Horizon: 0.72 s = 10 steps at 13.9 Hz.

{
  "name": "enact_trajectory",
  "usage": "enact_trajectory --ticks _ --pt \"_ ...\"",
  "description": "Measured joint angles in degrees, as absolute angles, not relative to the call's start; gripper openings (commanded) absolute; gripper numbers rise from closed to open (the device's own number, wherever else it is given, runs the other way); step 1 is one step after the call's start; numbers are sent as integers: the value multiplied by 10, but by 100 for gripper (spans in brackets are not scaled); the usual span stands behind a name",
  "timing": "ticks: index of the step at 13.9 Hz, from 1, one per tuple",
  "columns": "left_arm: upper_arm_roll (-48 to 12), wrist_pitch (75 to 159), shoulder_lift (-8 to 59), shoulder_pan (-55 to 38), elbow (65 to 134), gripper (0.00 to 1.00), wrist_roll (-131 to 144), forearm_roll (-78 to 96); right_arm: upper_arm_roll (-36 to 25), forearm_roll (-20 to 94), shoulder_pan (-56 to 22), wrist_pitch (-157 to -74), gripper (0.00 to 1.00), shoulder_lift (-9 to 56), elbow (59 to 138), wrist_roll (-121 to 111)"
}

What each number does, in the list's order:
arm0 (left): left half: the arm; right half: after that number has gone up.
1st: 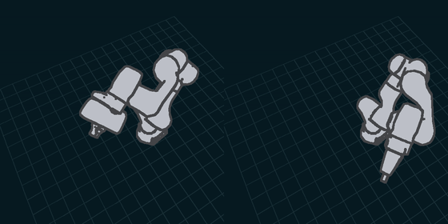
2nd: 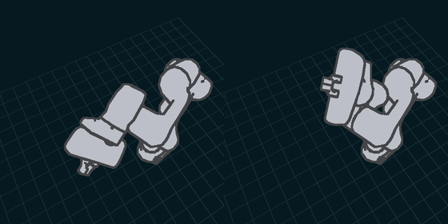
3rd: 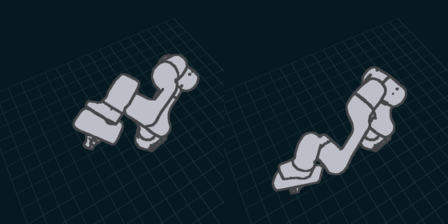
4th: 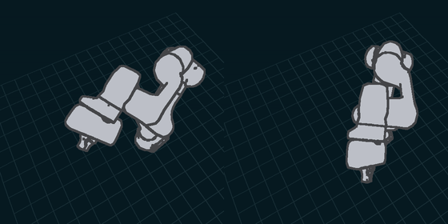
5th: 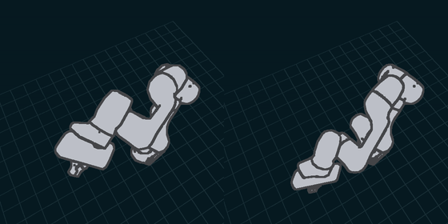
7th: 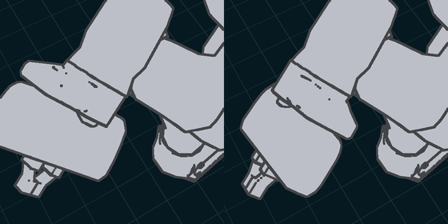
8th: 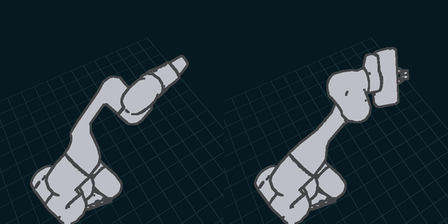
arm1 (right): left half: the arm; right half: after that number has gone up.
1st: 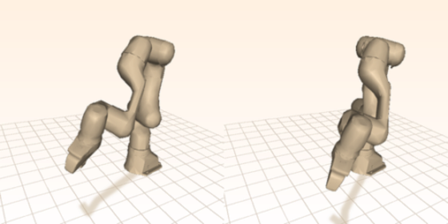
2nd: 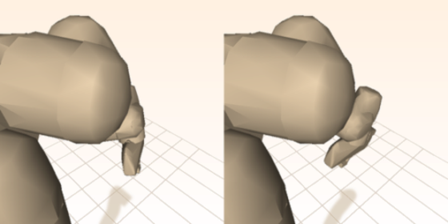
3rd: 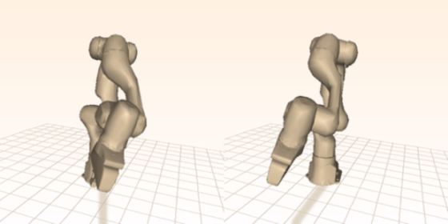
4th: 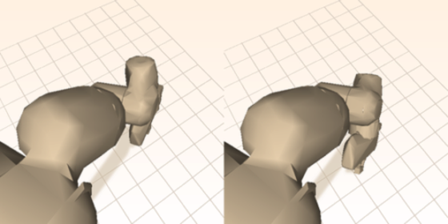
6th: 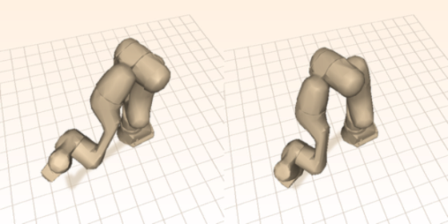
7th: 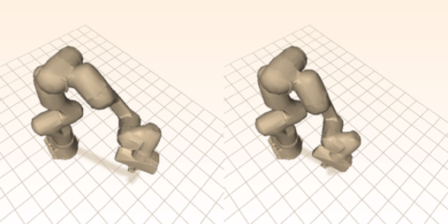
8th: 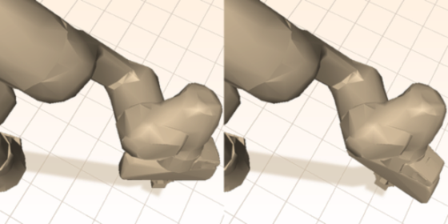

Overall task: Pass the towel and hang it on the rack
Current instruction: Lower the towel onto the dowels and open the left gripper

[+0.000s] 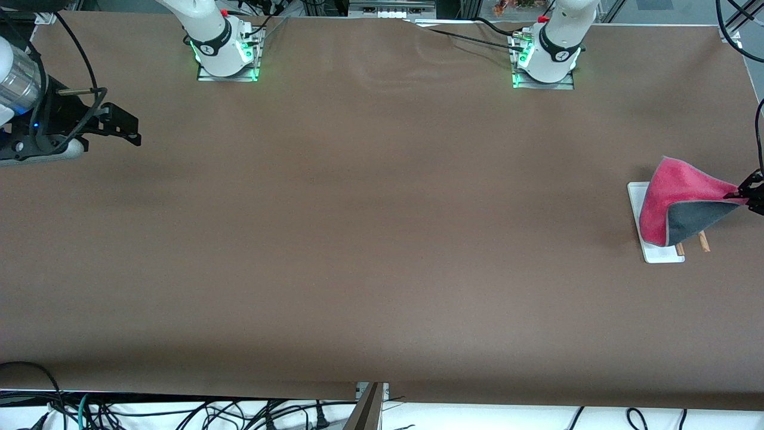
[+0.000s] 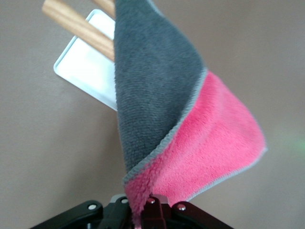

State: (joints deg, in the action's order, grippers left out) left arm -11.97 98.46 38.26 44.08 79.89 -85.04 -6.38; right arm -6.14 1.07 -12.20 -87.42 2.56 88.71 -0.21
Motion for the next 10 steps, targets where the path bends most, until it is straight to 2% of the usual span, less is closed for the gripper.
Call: enact_trajectory --ticks 1,10 --pt "-120 990 387 441 798 100 -852 -64 -59 11 -122 -874 100 26 887 2" --pt "-120 994 389 447 780 100 -859 -64 -58 9 -121 -876 100 25 868 4"
